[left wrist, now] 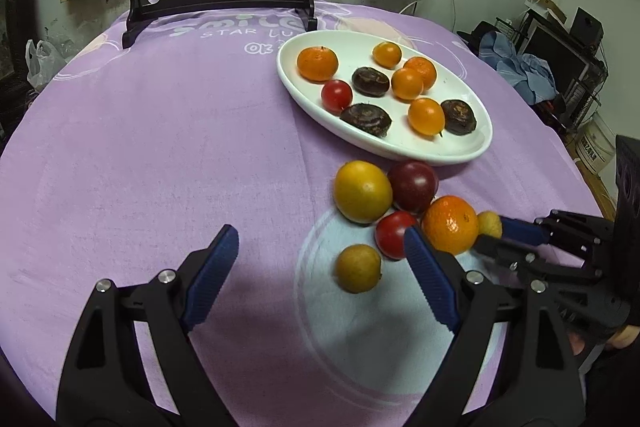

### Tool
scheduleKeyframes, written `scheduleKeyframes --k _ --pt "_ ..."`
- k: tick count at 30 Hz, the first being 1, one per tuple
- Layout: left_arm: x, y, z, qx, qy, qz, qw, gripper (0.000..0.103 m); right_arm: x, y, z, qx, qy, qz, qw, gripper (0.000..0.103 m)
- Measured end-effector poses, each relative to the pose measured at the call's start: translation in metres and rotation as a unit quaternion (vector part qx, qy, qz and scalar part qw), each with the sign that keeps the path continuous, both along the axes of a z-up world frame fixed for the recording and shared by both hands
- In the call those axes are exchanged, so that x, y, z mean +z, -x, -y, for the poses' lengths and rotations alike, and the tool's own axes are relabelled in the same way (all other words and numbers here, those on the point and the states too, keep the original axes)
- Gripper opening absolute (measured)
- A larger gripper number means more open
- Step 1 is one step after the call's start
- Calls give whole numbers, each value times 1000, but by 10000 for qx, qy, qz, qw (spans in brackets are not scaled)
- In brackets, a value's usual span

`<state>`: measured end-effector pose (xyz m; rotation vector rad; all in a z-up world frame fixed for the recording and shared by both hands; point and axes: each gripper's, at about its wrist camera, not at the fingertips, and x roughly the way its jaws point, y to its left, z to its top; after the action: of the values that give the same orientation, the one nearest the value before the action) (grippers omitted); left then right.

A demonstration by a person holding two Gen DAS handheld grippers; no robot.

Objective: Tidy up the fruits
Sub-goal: 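Grasp a small yellow-green fruit with each tool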

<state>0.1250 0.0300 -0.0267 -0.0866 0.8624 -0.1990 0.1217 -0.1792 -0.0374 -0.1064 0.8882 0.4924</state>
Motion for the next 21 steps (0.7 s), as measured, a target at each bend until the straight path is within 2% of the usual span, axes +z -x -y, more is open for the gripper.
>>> scheduleKeyframes --k 3,7,10,13,15,17,21 --pt "-5 3 9 -162 -126 -27 9998 86 4 -2 12 -134 -261 -44 9996 25" --pt "-14 3 22 -281 -493 -25 9984 84 12 -1 19 -143 -499 47 9986 25" --pt "-21 0 24 -393 -432 -208 9981 65 16 1 22 -140 -588 87 9981 25" --pt "-23 1 25 -410 -511 -173 9977 62 18 2 23 -145 -605 105 9980 25" --pt "-24 2 27 -403 -549 -131 9976 54 18 2 22 -132 -584 114 9981 25" --pt "-24 2 28 -366 -639 -75 9973 28 17 2 22 -124 -581 96 9982 25" --pt "-23 1 23 -354 -474 -81 9982 26 15 -1 27 -225 -604 72 9979 25"
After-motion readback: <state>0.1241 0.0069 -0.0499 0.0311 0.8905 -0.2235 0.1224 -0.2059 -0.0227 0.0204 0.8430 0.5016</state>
